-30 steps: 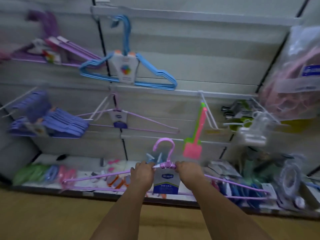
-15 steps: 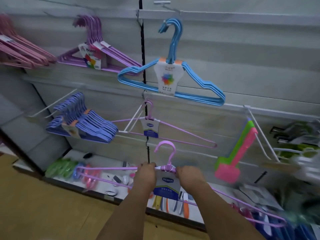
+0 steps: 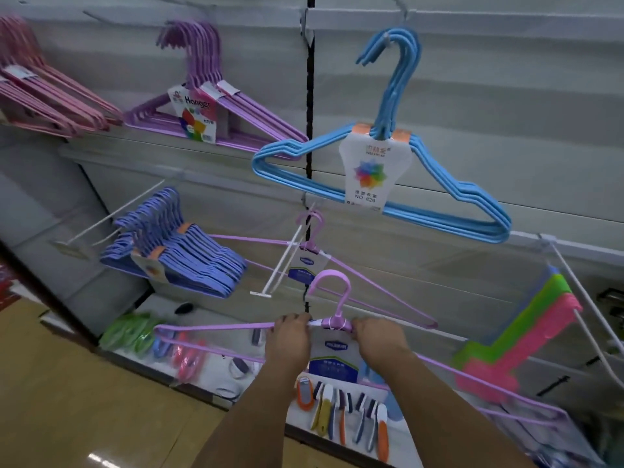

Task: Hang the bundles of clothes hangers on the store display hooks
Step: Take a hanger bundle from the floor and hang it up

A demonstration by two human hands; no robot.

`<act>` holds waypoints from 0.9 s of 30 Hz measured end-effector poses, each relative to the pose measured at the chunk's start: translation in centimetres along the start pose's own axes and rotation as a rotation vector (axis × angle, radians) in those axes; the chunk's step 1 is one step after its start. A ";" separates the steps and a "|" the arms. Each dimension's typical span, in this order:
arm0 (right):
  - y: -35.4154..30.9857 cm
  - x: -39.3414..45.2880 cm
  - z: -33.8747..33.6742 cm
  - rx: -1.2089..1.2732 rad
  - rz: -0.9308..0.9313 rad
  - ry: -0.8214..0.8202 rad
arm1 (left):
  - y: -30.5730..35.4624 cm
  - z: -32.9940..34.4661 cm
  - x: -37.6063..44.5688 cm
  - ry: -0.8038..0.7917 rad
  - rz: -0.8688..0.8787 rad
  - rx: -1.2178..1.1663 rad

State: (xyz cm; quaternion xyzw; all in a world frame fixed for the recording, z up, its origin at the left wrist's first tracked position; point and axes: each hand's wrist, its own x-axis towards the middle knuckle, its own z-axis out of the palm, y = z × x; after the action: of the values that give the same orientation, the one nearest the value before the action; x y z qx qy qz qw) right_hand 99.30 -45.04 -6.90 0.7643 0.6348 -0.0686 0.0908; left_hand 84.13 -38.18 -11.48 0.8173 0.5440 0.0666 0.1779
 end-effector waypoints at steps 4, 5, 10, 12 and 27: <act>-1.4 2.3 -0.4 -0.008 0.038 -0.020 | -2.1 -0.6 2.3 -0.026 0.031 -0.015; -1.8 3.0 -0.4 -0.006 0.054 -0.026 | -2.6 -0.7 3.1 -0.046 0.040 -0.005; -3.8 5.5 -0.5 0.037 0.156 -0.047 | -4.8 -1.5 6.2 -0.105 0.076 0.077; -4.6 6.4 -0.4 0.039 0.187 -0.051 | -5.6 -2.2 7.2 -0.102 0.123 0.118; -8.2 9.7 0.9 0.071 0.273 -0.127 | -10.0 -1.8 10.8 -0.139 0.280 0.054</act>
State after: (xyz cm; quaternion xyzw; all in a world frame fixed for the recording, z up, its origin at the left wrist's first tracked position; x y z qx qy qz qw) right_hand 93.07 -34.48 -10.30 0.8403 0.5151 -0.1263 0.1123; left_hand 79.26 -24.53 -14.35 0.8923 0.4126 0.0195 0.1822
